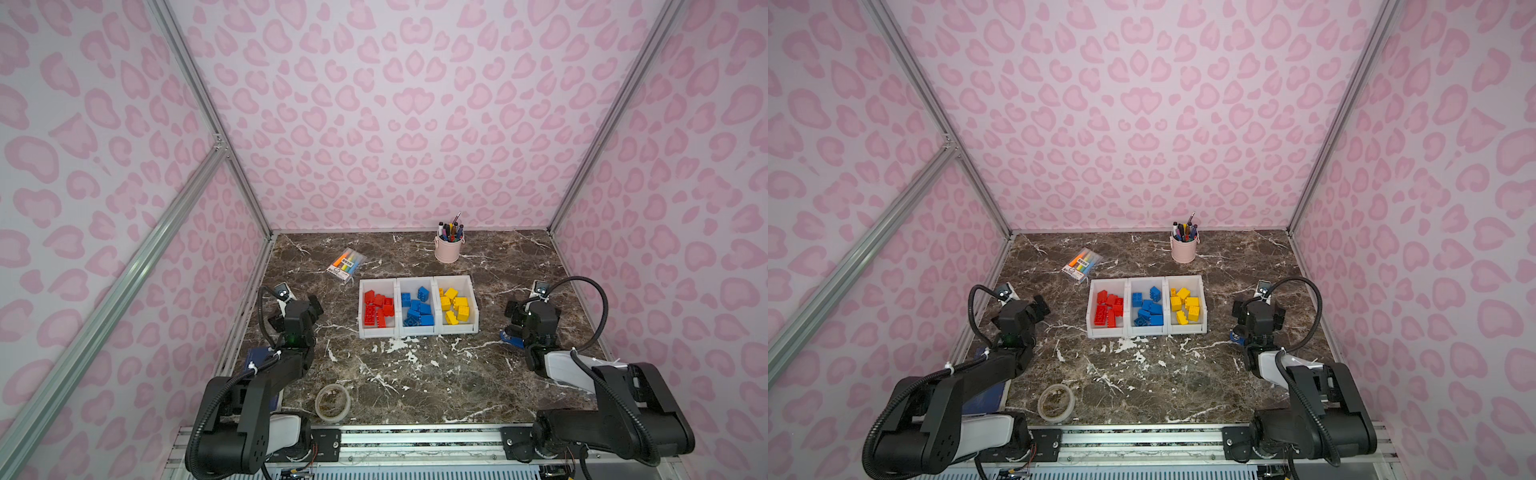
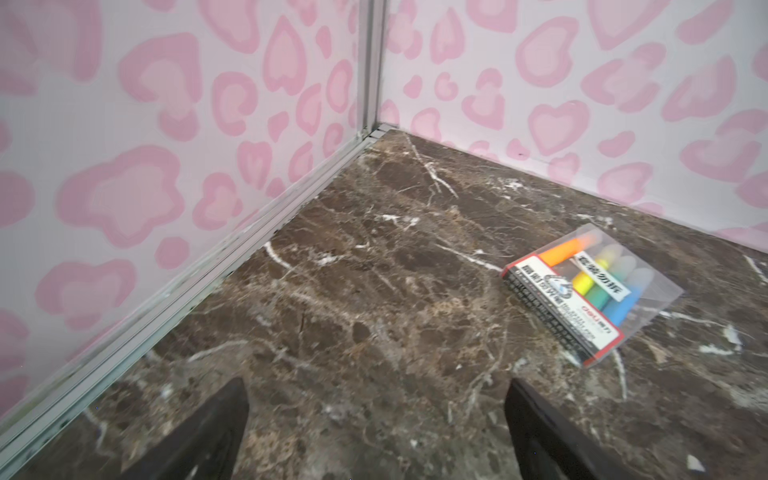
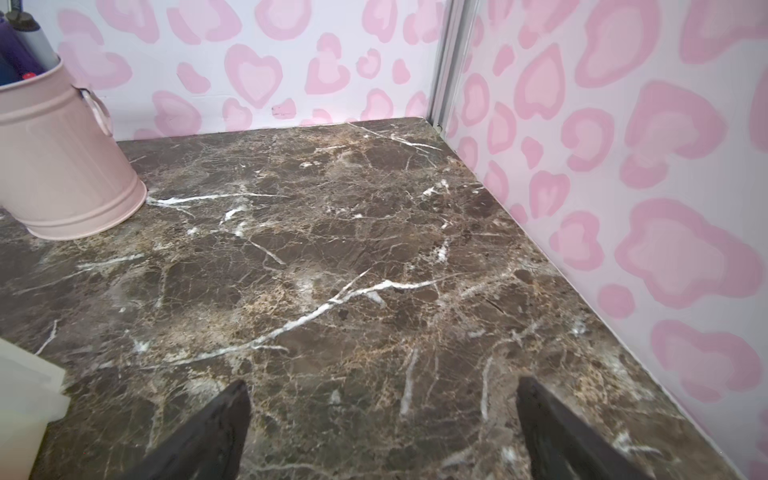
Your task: Sort the legos into containers by color
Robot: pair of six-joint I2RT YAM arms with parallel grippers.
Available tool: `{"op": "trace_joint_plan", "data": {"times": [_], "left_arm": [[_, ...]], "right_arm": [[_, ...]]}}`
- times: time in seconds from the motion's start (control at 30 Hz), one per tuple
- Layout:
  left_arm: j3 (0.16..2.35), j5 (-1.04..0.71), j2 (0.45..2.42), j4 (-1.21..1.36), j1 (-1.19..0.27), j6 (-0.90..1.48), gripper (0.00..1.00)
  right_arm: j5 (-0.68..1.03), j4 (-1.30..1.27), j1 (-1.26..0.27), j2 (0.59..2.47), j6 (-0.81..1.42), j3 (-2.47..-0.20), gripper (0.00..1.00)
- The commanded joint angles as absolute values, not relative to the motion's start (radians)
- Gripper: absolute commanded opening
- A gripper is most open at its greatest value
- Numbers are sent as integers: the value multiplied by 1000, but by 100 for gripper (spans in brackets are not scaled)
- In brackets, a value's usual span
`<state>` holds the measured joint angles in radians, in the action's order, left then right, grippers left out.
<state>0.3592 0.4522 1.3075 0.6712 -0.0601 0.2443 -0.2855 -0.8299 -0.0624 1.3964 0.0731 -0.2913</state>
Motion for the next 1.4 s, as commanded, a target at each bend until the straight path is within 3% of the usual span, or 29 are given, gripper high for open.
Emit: {"op": "trace_joint_plan", "data": {"times": [0.0,0.03,0.07,0.1,0.13,0.2,0.3,0.37,0.43,0.53,0.67,1.37], "left_arm": [[364,401,1338,782,-53,122,98],[370,388,1351,795,-48,104,98],[361,359,1376,843,-46,84,98],[344,328,1407,913,-44,76,98],[332,286,1462,985,-42,62,98],[328,208,1467,981,-7,76,98],[323,163,1481,1007,-5,61,98],[325,162,1486,1010,-3,61,98],[327,159,1489,1005,-2,62,98],[329,155,1486,997,0,63,97],[329,156,1487,999,0,63,98],[319,156,1480,1012,0,61,98]], "right_arm": [[-252,-1265,-53,1582,24,-222,100],[-263,-1276,-57,1597,16,-235,100],[-258,-1030,-61,1511,35,-291,100],[-225,-1000,-49,1516,35,-303,100],[-206,-1134,-39,1576,30,-288,100],[-201,-950,-37,1528,41,-345,100],[-195,-1060,-32,1572,39,-320,100],[-191,-925,-31,1537,44,-358,100],[-194,-1059,-31,1575,39,-323,100],[-191,-930,-31,1537,43,-356,100],[-195,-1013,-30,1560,44,-334,100],[-188,-945,-31,1538,40,-350,100]]}}
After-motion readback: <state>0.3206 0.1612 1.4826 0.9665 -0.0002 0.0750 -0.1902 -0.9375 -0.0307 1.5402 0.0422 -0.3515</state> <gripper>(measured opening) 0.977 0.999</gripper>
